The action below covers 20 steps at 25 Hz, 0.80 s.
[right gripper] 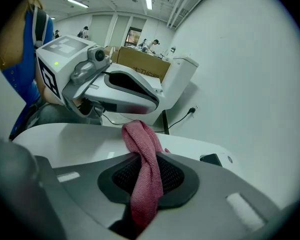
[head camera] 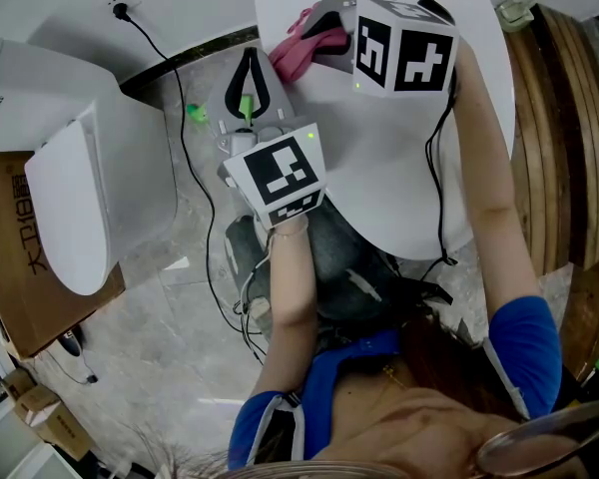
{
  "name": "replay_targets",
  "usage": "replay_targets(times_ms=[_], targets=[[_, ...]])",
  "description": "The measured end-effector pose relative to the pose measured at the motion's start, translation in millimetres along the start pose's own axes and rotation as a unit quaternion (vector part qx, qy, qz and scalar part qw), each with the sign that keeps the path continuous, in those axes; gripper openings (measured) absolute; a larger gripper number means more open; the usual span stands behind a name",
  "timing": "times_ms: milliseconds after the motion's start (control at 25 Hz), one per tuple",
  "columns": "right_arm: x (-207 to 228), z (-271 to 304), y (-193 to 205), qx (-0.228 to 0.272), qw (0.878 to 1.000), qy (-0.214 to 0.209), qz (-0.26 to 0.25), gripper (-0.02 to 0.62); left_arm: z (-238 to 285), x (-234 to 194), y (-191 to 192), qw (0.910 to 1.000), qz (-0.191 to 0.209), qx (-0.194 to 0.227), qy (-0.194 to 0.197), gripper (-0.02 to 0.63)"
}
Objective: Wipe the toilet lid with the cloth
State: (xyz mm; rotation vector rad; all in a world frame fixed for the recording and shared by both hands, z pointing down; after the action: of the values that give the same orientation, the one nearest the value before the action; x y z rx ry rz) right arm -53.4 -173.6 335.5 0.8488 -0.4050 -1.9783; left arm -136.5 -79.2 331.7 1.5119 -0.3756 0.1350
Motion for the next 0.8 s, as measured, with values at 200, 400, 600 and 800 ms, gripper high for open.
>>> replay_targets(times_ms=[200,400,600,800], targets=[[-7,-2,-1,0.013,0.999,-0.028,0.009,0.073,-1,0,-1,1.0,0.003,0.003,-0.002,0.003],[-13,-2,-5,0.004,0.999,-0.042,0.011,0.074,-1,2,-2,1.0,0.006,0.005,0.001,0.003],[-21,-5,-6,0.01,0.997,-0.079,0.012,0.075,-1,4,-3,0.9999,0.012,0.007,0.007,0.003],[-30,-7,-7,0.006,0.994,-0.105,0.014,0.075,-1,7,-3,0.9998,0.013,0.009,0.011,0.003]])
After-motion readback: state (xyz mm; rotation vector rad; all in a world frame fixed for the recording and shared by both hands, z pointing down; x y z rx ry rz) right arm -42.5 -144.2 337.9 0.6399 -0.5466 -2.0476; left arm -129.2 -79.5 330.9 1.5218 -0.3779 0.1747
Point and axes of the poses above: the fingertips, and each gripper's own axes: z forward along the fingers, x to its right, y out of its underside, the point moved 8 cm from there along -z, backward along the fingers, and after that the axes turned 5 degrees about x, right-handed, at the moved point
